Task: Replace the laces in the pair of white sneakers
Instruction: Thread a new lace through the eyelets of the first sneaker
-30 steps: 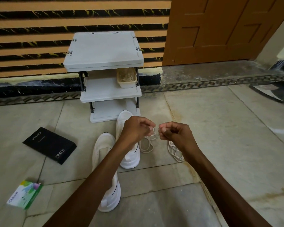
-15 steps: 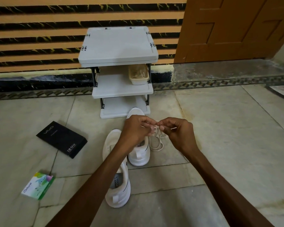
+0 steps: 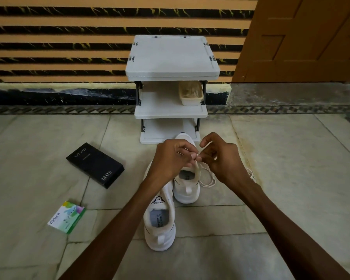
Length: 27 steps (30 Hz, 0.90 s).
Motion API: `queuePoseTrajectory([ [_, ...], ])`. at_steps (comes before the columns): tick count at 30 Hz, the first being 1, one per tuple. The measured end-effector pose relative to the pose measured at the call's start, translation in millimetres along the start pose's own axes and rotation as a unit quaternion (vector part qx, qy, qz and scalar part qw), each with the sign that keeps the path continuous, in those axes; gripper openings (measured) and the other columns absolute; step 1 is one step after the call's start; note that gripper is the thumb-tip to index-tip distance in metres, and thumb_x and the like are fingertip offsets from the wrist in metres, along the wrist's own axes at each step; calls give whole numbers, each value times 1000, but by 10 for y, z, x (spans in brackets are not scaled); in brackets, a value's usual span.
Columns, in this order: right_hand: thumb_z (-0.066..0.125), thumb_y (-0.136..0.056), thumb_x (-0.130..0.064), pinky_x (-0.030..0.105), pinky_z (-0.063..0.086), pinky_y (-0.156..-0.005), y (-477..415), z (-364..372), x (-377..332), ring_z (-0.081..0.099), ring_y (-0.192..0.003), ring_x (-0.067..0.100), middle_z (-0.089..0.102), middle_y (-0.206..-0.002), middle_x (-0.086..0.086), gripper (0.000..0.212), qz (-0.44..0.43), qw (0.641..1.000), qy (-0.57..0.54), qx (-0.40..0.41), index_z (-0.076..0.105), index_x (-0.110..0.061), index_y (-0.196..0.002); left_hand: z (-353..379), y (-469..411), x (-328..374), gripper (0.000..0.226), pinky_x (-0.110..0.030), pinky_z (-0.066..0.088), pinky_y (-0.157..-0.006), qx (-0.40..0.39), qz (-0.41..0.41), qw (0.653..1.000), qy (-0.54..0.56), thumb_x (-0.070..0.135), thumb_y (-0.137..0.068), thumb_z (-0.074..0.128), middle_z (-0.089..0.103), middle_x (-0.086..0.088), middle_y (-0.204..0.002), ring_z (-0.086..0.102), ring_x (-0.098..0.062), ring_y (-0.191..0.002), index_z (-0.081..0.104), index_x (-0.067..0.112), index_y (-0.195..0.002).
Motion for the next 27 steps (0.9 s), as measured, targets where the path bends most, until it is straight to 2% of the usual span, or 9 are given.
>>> queuePoseTrajectory([
  [2, 75, -84, -20, 9, 44, -60, -16, 35, -21, 62, -72, 1, 67, -80, -11, 20, 10, 1000, -14, -12, 63, -20, -99, -52, 21, 24, 5, -46, 61, -77, 15, 8, 1000, 20, 2, -85, 71, 73, -16, -80, 74, -27, -73, 72, 4, -90],
  [4, 65, -92, -24, 8, 41, -63, -27, 117, -32, 59, -74, 0, 64, -82, -13, 8, 16, 998, -29, -61, 68, -18, -96, -86, 37, 42, 5, -46, 60, -79, 20, 13, 999, 34, 1, -86, 69, 73, -19, -82, 73, -30, -75, 71, 1, -91],
  [7, 54, -99, -23, 26, 40, -64, -18, 197, -57, 53, -65, 6, 60, -70, -6, 24, 11, 992, -39, -117, 68, -8, -85, -119, 51, 67, 7, -43, 61, -76, 22, 25, 999, 19, 1, -87, 69, 72, -18, -80, 74, -28, -73, 71, -1, -93],
  [9, 54, -99, -25, 31, 40, -64, -23, 207, -79, 53, -64, 12, 62, -69, 0, 29, 11, 991, -29, -127, 67, -5, -82, -141, 59, 84, 5, -37, 62, -72, 29, 43, 999, -12, 3, -86, 70, 73, -13, -78, 73, -23, -70, 71, 2, -91],
  [11, 54, -99, -29, 27, 43, -68, -28, 219, -120, 59, -69, 14, 68, -74, 3, 32, 4, 991, -21, -133, 69, -8, -80, -167, 63, 99, 1, -33, 60, -70, 45, 66, 994, -71, 10, -85, 73, 73, -7, -77, 72, -18, -69, 73, 10, -86],
  [14, 53, -98, -32, 14, 39, -64, -45, 238, -175, 55, -64, 2, 65, -69, -7, 33, -1, 991, -26, -132, 66, -18, -72, -185, 72, 105, 4, -31, 58, -74, 53, 88, 984, -145, 20, -85, 72, 73, 5, -74, 68, -7, -70, 74, 22, -82],
  [19, 48, -101, -28, 12, 37, -61, -43, 303, -178, 53, -64, -1, 60, -68, -12, 31, 0, 990, -38, -135, 64, -21, -75, -229, 29, 39, 8, -39, 55, -77, 77, 62, 980, -173, 22, -86, 70, 70, 8, -81, 65, -10, -79, 72, 22, -78],
  [23, 47, -101, -27, 8, 38, -64, -18, 308, -207, 56, -70, 0, 63, -73, -9, 32, -6, 991, -36, -129, 64, -20, -75, -249, 49, 65, 17, -24, 41, -66, 161, 81, 938, -295, 20, -87, 68, 64, 11, -88, 60, -8, -81, 64, 29, -74],
  [27, 48, -101, -27, 7, 37, -64, 62, 269, -139, 54, -70, 1, 62, -77, -8, 33, 35, 993, -28, -112, 68, -17, -78, -382, -51, 74, 17, -28, 46, -71, 234, 107, 900, -352, 11, -87, 66, 65, 7, -93, 60, -10, -80, 68, 27, -80],
])
Point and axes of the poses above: each hand's wrist, its own y-axis away from the middle knuckle, its own z-axis out of the palm, x = y × z, the point moved 6 cm from there along -y, towards the middle knuckle
